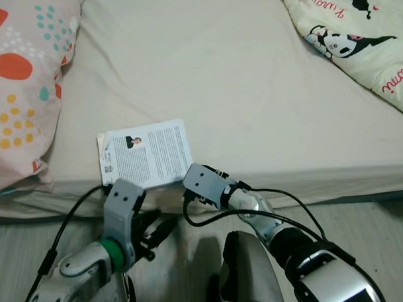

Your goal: Clean up the room

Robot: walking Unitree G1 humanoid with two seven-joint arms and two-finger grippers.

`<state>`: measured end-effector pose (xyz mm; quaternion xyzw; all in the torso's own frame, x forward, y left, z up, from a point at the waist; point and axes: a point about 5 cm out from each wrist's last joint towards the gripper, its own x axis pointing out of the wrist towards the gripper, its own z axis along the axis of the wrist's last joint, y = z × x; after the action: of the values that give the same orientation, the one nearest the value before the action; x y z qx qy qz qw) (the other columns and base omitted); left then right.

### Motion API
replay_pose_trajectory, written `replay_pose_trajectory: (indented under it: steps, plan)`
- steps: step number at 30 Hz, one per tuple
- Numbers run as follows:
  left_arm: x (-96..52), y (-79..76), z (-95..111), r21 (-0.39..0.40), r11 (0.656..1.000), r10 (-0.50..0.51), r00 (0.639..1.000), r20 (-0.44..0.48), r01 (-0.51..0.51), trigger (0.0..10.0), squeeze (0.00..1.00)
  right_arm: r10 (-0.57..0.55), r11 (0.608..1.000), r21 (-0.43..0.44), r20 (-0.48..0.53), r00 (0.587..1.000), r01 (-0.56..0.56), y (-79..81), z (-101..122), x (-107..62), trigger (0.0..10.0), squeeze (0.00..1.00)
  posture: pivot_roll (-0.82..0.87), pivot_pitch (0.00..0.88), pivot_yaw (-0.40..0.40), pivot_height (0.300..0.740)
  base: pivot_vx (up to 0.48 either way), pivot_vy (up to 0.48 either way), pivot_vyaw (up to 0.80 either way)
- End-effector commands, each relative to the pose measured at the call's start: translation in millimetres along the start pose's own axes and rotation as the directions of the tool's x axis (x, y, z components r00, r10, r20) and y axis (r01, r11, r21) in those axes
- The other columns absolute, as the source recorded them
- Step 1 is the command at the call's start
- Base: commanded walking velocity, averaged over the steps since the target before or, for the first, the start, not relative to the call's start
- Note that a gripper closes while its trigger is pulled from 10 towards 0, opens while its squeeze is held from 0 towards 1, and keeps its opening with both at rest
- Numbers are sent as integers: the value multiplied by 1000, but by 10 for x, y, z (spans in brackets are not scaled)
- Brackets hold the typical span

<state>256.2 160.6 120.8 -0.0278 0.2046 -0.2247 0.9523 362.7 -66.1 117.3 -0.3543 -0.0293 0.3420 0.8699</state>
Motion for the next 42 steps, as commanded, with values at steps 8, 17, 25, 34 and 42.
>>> replay_pose_trajectory:
  steps: [8,17,25,34,42]
  plan:
    - [64,475,33,14,970,244,970,6,-244,10000,0,17,1000,16,-27,999,-17,58,-79,-34,10000,0,145,299,-90,575,0,0,0]
    - [304,738,541,-94,973,224,959,172,-210,10000,0,8,998,58,6,1000,-8,39,-23,-14,10000,0,137,298,-93,575,0,0,0]
    - [437,548,623,-122,991,82,981,177,-61,10000,0,-217,970,92,-95,972,226,-165,-134,-56,10000,0,137,293,-74,575,0,0,0]
    - [376,212,237,-96,993,-61,993,102,71,10000,0,-317,935,120,-142,938,335,-299,-256,-163,10000,0,133,275,-68,575,0,0,0]
    - [122,-72,125,1,998,-59,987,150,60,10000,0,-269,918,267,-127,955,294,-21,-434,-378,10000,0,144,223,-88,575,0,0,0]
